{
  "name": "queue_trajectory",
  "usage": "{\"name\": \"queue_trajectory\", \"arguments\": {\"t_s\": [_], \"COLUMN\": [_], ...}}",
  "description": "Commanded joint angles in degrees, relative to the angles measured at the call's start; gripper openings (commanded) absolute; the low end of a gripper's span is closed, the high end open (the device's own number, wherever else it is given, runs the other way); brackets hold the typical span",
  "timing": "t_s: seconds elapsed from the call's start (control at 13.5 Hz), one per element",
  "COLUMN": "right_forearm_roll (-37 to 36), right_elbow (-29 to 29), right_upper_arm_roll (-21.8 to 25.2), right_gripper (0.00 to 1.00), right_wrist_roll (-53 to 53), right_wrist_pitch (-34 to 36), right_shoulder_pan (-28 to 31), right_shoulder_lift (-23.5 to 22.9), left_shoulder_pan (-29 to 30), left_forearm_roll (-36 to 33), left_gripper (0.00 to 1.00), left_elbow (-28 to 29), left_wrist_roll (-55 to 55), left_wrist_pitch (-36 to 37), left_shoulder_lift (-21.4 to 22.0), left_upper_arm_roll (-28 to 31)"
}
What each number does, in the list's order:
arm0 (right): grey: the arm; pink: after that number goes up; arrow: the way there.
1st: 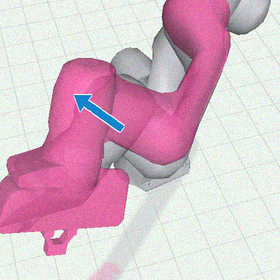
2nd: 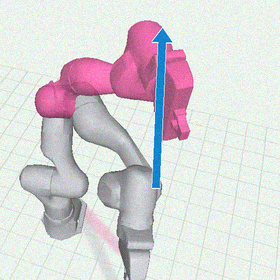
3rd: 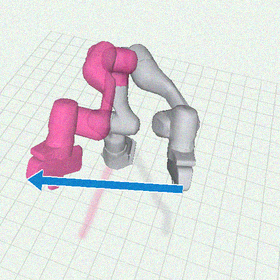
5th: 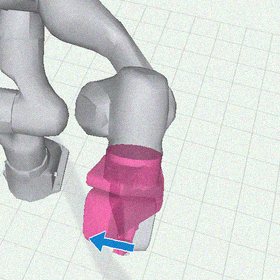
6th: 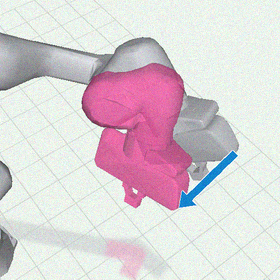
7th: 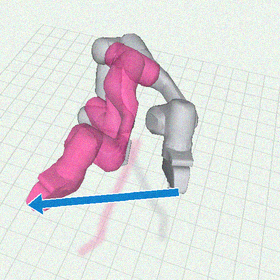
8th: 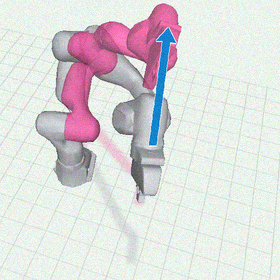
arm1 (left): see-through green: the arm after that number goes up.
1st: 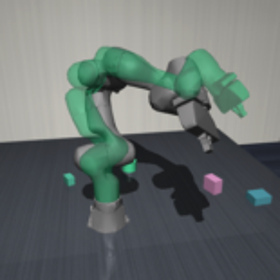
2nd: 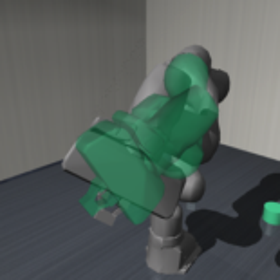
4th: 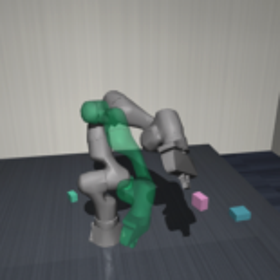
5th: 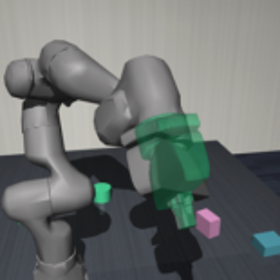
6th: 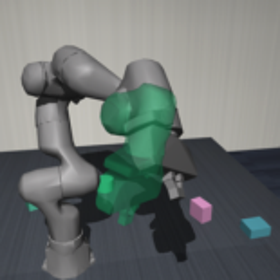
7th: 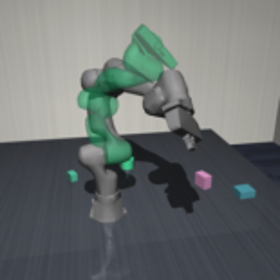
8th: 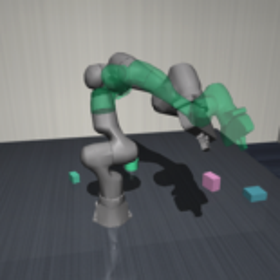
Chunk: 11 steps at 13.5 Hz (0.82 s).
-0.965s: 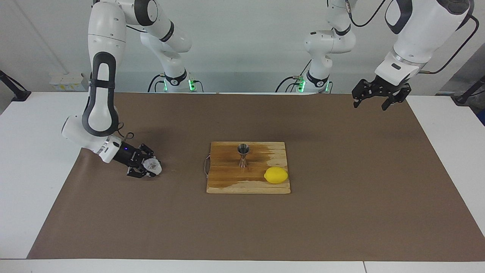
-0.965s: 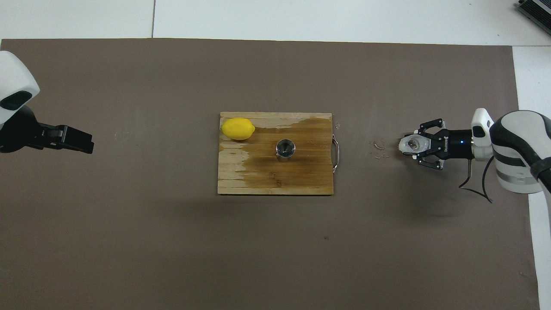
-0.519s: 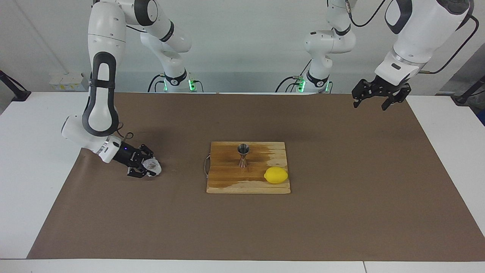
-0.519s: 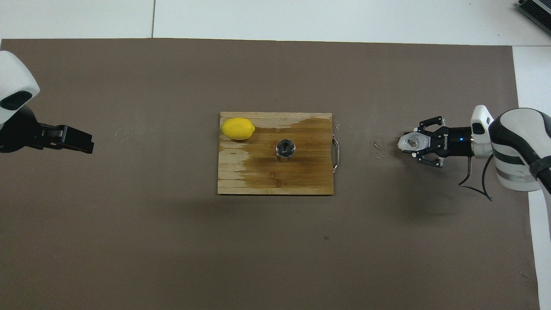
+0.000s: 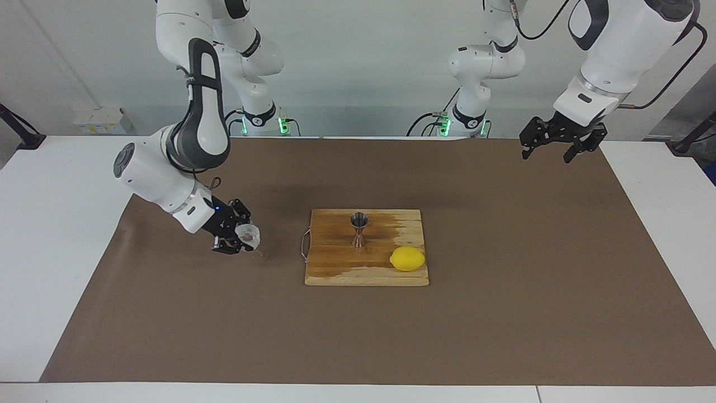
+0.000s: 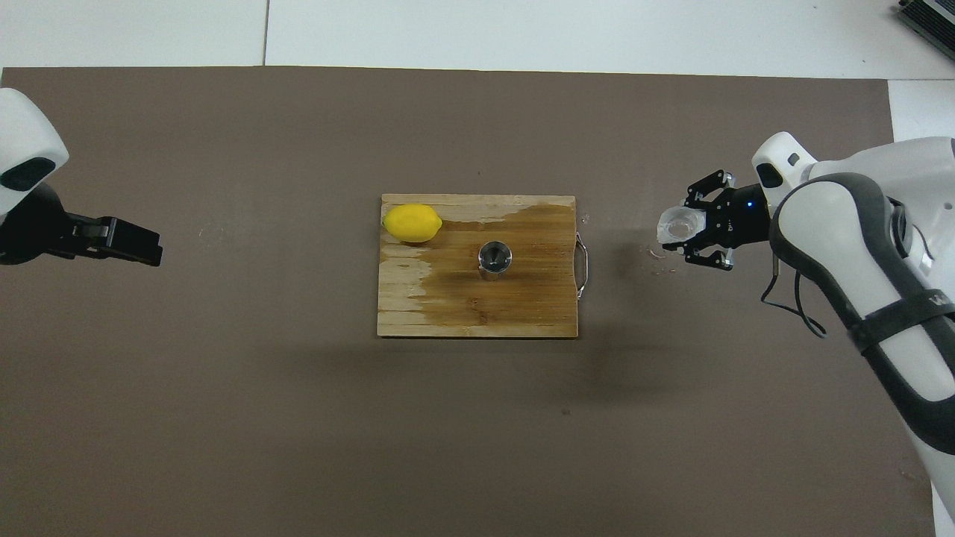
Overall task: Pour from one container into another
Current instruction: 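Lift the white cup with the right gripper over the metal cup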
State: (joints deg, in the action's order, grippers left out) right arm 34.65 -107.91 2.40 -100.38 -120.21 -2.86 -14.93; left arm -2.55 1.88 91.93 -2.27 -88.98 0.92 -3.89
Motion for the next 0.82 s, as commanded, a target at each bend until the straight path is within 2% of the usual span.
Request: {"name": "queue_trajectory", "arguments": {"t_s": [0.0, 0.22, 0.74], "right_forearm_roll": [-5.8, -17.8, -31.5], "right_elbow": [1.5, 4.3, 8.9], "right_upper_arm_roll": [0.1, -0.1, 0.0], "right_gripper": [0.21, 0.22, 0.21], "right_wrist_roll": [6.8, 17.5, 35.9], "right_wrist_pitch": [-0.6, -0.5, 0.3], "right_shoulder_pan": [-3.3, -8.2, -19.7], "right_shoulder_lift": [0.4, 1.0, 1.0], "left_shoulder_pan": [0.1, 0.1, 0.1], "left_forearm_roll": [-1.0, -1.0, -0.9], "left_gripper": [1.0, 1.0, 1.0], "left_elbow": [0.0, 0.0, 0.0], "left_wrist_roll": [0.1, 0.1, 0.1], "left_wrist_pitch": [0.8, 0.9, 0.8], "left_shoulder_lift": [0.7, 0.7, 0.7], "left_upper_arm_roll": [-0.1, -0.1, 0.0]}}
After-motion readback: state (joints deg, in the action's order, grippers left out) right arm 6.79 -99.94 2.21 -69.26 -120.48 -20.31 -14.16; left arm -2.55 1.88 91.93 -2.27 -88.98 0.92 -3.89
